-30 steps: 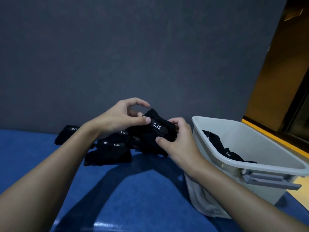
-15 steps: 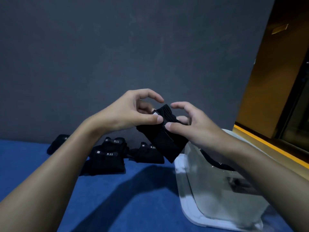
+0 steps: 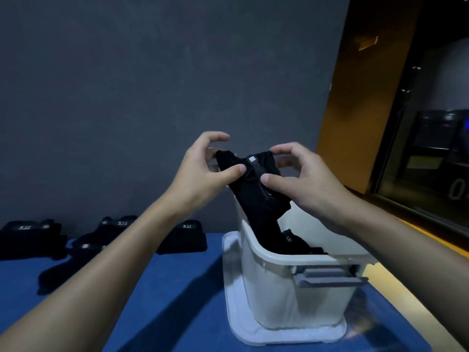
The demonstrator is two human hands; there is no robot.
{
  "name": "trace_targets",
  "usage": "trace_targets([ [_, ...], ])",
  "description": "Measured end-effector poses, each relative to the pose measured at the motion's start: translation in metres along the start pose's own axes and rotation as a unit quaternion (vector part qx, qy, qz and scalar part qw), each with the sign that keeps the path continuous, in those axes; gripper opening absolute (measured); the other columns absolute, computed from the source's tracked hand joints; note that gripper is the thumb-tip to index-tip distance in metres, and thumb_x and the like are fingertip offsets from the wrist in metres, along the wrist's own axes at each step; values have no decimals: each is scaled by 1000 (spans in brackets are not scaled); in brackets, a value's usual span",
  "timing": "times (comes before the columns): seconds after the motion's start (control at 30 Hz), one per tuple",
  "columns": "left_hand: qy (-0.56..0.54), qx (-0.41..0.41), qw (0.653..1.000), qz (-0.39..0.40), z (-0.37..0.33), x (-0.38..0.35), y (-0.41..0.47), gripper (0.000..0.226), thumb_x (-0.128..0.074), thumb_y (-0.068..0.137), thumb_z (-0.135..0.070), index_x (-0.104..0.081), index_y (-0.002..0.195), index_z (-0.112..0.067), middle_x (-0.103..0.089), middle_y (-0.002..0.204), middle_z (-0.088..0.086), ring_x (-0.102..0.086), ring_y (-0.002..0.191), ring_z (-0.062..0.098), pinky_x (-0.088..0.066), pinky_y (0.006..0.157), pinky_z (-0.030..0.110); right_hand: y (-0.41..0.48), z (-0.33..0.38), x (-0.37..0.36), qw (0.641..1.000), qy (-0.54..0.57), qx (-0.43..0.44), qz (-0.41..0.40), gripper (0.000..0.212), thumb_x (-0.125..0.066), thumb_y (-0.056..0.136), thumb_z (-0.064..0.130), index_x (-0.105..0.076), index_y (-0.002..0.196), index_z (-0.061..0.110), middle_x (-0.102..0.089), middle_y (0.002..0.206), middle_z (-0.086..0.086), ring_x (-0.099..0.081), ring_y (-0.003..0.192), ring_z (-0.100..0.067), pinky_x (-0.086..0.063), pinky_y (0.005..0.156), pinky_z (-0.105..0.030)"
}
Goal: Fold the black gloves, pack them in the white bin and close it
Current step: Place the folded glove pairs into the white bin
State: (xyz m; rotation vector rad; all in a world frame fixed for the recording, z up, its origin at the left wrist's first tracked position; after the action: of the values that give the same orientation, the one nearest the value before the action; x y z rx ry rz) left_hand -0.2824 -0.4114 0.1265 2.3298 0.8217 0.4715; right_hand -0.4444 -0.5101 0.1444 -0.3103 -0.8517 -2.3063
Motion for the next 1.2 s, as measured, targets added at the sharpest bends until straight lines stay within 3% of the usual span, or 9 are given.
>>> trace_targets([
  [0.13, 6, 8, 1000, 2, 12, -23, 7, 51, -79, 83, -16, -52, 125, -24, -64, 113, 8, -72, 86, 20, -60, 77, 30, 7, -15, 23, 998, -55, -24, -8, 44, -79, 81, 20, -56, 119, 23, -64, 107, 0, -67, 95, -14, -56, 76, -30],
  [0.2, 6, 21, 999, 28, 19, -33, 9, 50, -77, 85, -16, -50, 126, -25, -60, 121, 5, -73, 78, 22, -60, 77, 29, 10, -25, 33, 997, -67, -31, -16, 46, -77, 83, 17, -53, 120, 25, -62, 103, 0, -67, 88, -16, -52, 68, -23],
  [0.27, 43, 26, 997, 65, 29, -39, 11, 49, -76, 85, -19, -50, 126, -28, -57, 124, -1, -72, 86, 14, -59, 83, 29, 13, -36, 43, 994, -100, -34, -40, 45, -75, 85, 17, -51, 120, 28, -55, 95, 3, -60, 83, -10, -47, 62, -16],
  [0.4, 166, 14, 977, 137, 54, -45, 12, 28, -74, 86, -29, -62, 112, -30, -64, 110, -13, -60, 107, 2, -52, 93, 32, 21, -65, 56, 983, -156, -85, -50, 42, -72, 87, 16, -47, 118, 30, -50, 93, 0, -52, 80, -15, -50, 69, -34],
  [0.6, 214, 52, 958, 182, 76, -43, 7, 31, -61, 79, -56, -66, 103, -37, -67, 104, -8, -66, 95, 16, -54, 90, 44, 35, -97, 48, 960, -244, -138, -23, 31, -69, 89, 14, -50, 112, 23, -56, 103, -6, -61, 84, -24, -59, 76, -46],
  [0.67, 217, 49, 957, 184, 78, -40, 8, 34, -59, 77, -59, -65, 103, -38, -69, 102, -3, -67, 96, 18, -54, 89, 45, 40, -101, 46, 950, -283, -132, -22, 25, -69, 89, 15, -53, 107, 21, -54, 112, -8, -58, 89, -24, -56, 70, -39],
  [0.77, 219, 47, 955, 196, 80, -39, 9, 34, -57, 76, -62, -64, 102, -41, -71, 98, 8, -68, 92, 24, -55, 86, 49, 45, -105, 39, 934, -331, -132, 3, 20, -66, 91, 15, -52, 104, 22, -45, 122, -7, -51, 86, -19, -38, 57, -21],
  [0.97, 225, 44, 952, 202, 81, -40, 10, 35, -55, 76, -63, -64, 101, -40, -72, 95, 9, -68, 89, 25, -55, 85, 50, 42, -118, 21, 912, -374, -157, 57, 17, -57, 96, 12, -47, 109, 16, -37, 131, -12, -46, 91, -24, -39, 79, -27],
  [1.2, 219, 45, 952, 209, 79, -39, 7, 28, -56, 81, -54, -66, 100, -36, -73, 90, 2, -70, 82, 24, -56, 81, 50, 38, -124, 19, 889, -411, -172, 100, 19, -52, 99, 17, -52, 115, 7, -35, 133, -16, -51, 100, -29, -39, 81, -28],
])
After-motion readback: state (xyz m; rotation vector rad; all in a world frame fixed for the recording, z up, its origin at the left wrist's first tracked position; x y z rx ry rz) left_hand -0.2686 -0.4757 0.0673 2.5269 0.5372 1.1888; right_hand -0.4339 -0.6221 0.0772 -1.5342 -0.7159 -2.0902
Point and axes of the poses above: each hand's wrist, its own y-axis towards the middle knuckle, its own x-axis out of the back of the hand, z = x × y, the point moved 4 cm from there along y, towards the middle knuckle
